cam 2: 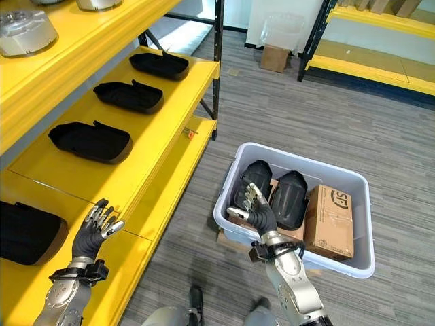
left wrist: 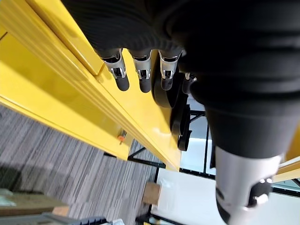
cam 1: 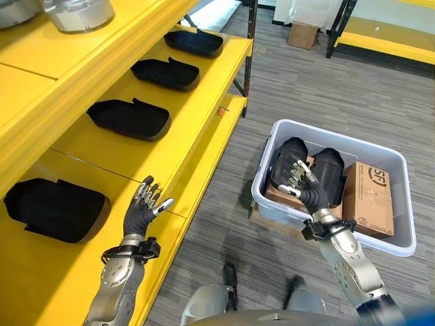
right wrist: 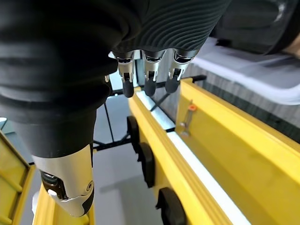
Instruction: Move parts from the plastic box to the shelf.
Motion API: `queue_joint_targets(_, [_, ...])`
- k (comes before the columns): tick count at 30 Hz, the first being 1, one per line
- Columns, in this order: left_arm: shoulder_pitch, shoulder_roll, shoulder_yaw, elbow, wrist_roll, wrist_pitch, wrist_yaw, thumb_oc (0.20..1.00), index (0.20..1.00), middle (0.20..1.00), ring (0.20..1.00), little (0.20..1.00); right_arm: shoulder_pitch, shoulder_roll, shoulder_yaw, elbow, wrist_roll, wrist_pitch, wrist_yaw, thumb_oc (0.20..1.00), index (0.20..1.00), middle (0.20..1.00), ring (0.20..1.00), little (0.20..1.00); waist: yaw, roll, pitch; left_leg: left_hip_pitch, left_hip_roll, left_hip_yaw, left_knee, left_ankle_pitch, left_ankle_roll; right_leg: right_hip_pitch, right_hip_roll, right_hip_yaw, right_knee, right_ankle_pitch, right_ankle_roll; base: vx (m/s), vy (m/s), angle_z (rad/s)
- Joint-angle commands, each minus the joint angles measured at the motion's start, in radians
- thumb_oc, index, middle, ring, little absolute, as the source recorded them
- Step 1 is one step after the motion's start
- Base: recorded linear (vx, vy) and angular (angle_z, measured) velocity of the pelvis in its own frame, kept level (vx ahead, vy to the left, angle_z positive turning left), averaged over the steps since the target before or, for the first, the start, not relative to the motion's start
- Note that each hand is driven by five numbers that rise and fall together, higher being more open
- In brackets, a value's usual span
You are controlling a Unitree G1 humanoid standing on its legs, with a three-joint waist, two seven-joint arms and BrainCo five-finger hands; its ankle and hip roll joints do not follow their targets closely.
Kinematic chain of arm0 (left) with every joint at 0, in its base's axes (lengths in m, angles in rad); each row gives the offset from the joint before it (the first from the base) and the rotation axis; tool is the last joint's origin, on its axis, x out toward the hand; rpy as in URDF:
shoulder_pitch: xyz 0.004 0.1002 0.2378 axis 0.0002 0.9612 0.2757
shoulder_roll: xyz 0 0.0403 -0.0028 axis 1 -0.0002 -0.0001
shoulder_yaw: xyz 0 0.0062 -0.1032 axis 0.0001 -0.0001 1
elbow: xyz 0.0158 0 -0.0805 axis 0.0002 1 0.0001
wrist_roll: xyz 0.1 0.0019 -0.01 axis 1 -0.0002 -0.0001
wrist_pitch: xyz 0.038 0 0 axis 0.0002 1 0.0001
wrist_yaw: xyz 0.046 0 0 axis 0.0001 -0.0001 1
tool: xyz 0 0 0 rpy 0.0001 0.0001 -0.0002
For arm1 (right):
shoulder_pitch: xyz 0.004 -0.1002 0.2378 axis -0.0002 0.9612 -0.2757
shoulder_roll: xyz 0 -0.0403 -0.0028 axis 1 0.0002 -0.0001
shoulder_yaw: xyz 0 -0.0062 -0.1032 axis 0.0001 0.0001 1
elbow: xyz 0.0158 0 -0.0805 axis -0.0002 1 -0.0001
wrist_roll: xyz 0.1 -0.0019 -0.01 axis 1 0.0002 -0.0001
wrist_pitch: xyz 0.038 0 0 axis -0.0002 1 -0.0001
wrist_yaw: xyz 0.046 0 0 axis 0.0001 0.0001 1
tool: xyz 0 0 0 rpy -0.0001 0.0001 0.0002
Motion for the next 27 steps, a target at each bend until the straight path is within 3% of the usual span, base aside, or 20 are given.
queue_joint_targets(1, [0.021, -0.003, 0.054, -0.074, -0.006, -0.028, -0.001, 1.000, 1.000, 1.000, 1.000, 1.000, 0.011, -0.018, -0.028, -0.083, -0.011, -0.032, -0.003, 1.000, 1.000, 1.000, 1.000, 1.000, 0.004, -0.027, -0.016, 0.001, 0.076, -0.171, 0.024, -0.054, -0.078, 0.048, 0.096, -0.037, -0.166, 0.142, 0.009, 0.02, -0.276, -0.55])
queue_joint_targets(2, [0.030, -0.018, 0.059, -0.071, -0.002, -0.029, -0.009, 1.000, 1.000, 1.000, 1.000, 1.000, 0.022, -0.022, -0.036, -0.087, -0.013, -0.026, 0.004, 1.000, 1.000, 1.000, 1.000, 1.000, 0.003, -0.050, -0.025, 0.006, 0.080, -0.153, 0.009, -0.046, -0.090, 0.056, 0.103, -0.039, -0.209, 0.170, 0.039, -0.01, -0.192, -0.37])
queue_joint_targets(3, [0.030, -0.018, 0.059, -0.071, -0.002, -0.029, -0.009, 1.000, 1.000, 1.000, 1.000, 1.000, 0.022, -0.022, -0.036, -0.087, -0.013, -0.026, 0.004, 1.000, 1.000, 1.000, 1.000, 1.000, 0.004, -0.050, -0.026, 0.007, 0.080, -0.152, 0.008, -0.045, -0.090, 0.055, 0.103, -0.039, -0.210, 0.171, 0.039, 0.12, -0.348, -0.67])
queue_joint_targets(4, [0.039, -0.038, 0.062, -0.064, -0.008, -0.026, -0.016, 1.000, 1.000, 1.000, 1.000, 1.000, 0.043, -0.044, -0.063, -0.104, -0.023, -0.026, 0.005, 1.000, 1.000, 1.000, 1.000, 1.000, -0.013, -0.052, -0.042, 0.022, 0.124, -0.140, -0.015, -0.023, -0.120, 0.051, 0.139, -0.039, -0.220, 0.140, 0.030, 0.10, -0.237, -0.80])
queue_joint_targets(5, [0.039, -0.038, 0.062, -0.064, -0.008, -0.027, -0.016, 1.000, 1.000, 1.000, 1.000, 1.000, 0.044, -0.044, -0.063, -0.104, -0.023, -0.026, 0.005, 1.000, 1.000, 1.000, 1.000, 1.000, -0.013, -0.051, -0.042, 0.023, 0.125, -0.140, -0.016, -0.022, -0.120, 0.051, 0.140, -0.039, -0.220, 0.140, 0.029, 0.16, -0.376, -0.69])
queue_joint_targets(7, [0.031, -0.050, 0.053, -0.054, -0.001, -0.023, -0.028, 1.000, 1.000, 1.000, 1.000, 1.000, 0.079, -0.060, -0.105, -0.114, -0.028, -0.032, 0.002, 1.000, 1.000, 1.000, 1.000, 1.000, -0.047, -0.034, -0.043, 0.053, 0.187, -0.134, -0.065, 0.021, -0.160, 0.061, 0.194, -0.044, -0.227, 0.068, 0.001, 0.14, -0.294, -0.43])
queue_joint_targets(10, [0.035, -0.064, 0.048, -0.048, 0.001, -0.019, -0.036, 1.000, 1.000, 1.000, 1.000, 1.000, 0.105, -0.071, -0.132, -0.114, -0.031, -0.037, -0.003, 1.000, 1.000, 1.000, 1.000, 1.000, -0.070, -0.012, -0.041, 0.080, 0.229, -0.126, -0.117, 0.064, -0.187, 0.060, 0.238, -0.037, -0.230, 0.018, -0.021, 0.11, -0.186, -0.09])
queue_joint_targets(20, [0.055, -0.077, 0.042, -0.067, -0.001, -0.014, -0.045, 1.000, 1.000, 1.000, 1.000, 1.000, 0.146, -0.107, -0.180, -0.132, -0.027, -0.050, -0.004, 1.000, 1.000, 1.000, 1.000, 1.000, -0.099, 0.026, -0.024, 0.081, 0.275, -0.115, -0.145, 0.133, -0.218, 0.019, 0.299, -0.001, -0.196, -0.038, -0.059, 0.06, -0.090, -0.06])
queue_joint_targets(21, [0.049, -0.077, 0.040, -0.065, -0.001, -0.016, -0.046, 1.000, 1.000, 1.000, 1.000, 1.000, 0.147, -0.110, -0.187, -0.133, -0.026, -0.053, -0.005, 1.000, 1.000, 1.000, 1.000, 1.000, -0.103, 0.027, -0.016, 0.063, 0.285, -0.121, -0.115, 0.136, -0.221, 0.012, 0.309, 0.008, -0.184, -0.053, -0.070, -0.01, -0.140, -0.04])
queue_joint_targets(23, [0.037, -0.078, 0.035, -0.067, -0.008, -0.021, -0.045, 1.000, 1.000, 1.000, 1.000, 1.000, 0.142, -0.125, -0.195, -0.138, -0.041, -0.064, -0.012, 1.000, 1.000, 1.000, 1.000, 1.000, -0.100, 0.020, 0.020, -0.020, 0.300, -0.164, 0.061, 0.151, -0.221, 0.011, 0.326, 0.022, -0.171, -0.078, -0.103, -0.08, -0.199, 0.01])
queue_joint_targets(24, [0.028, -0.079, 0.034, -0.072, -0.010, -0.025, -0.041, 1.000, 1.000, 1.000, 1.000, 1.000, 0.131, -0.135, -0.194, -0.142, -0.050, -0.069, -0.020, 1.000, 1.000, 1.000, 1.000, 1.000, -0.088, 0.012, 0.052, -0.078, 0.284, -0.222, 0.177, 0.162, -0.215, 0.010, 0.330, 0.028, -0.162, -0.083, -0.118, -0.14, -0.188, 0.06])
queue_joint_targets(25, [0.020, -0.078, 0.028, -0.076, -0.012, -0.030, -0.034, 1.000, 1.000, 1.000, 1.000, 1.000, 0.120, -0.141, -0.189, -0.143, -0.048, -0.075, -0.023, 1.000, 1.000, 1.000, 1.000, 1.000, -0.074, 0.006, 0.081, -0.124, 0.238, -0.295, 0.247, 0.164, -0.212, 0.007, 0.329, 0.030, -0.152, -0.092, -0.124, -0.11, -0.101, 0.05])
queue_joint_targets(26, [0.019, -0.078, 0.029, -0.076, -0.012, -0.030, -0.033, 1.000, 1.000, 1.000, 1.000, 1.000, 0.119, -0.141, -0.189, -0.142, -0.048, -0.075, -0.023, 1.000, 1.000, 1.000, 1.000, 1.000, -0.076, 0.007, 0.082, -0.129, 0.238, -0.299, 0.252, 0.162, -0.212, 0.006, 0.329, 0.027, -0.151, -0.093, -0.124, 0.07, -0.022, -0.12])
queue_joint_targets(27, [0.014, -0.079, 0.028, -0.086, -0.022, -0.022, -0.031, 1.000, 1.000, 1.000, 1.000, 1.000, 0.114, -0.142, -0.190, -0.142, -0.046, -0.071, -0.028, 1.000, 1.000, 1.000, 1.000, 1.000, -0.073, -0.010, 0.089, -0.172, 0.273, -0.301, 0.118, 0.162, -0.203, 0.009, 0.318, 0.015, -0.142, -0.117, -0.108, 0.18, 0.056, -0.01])
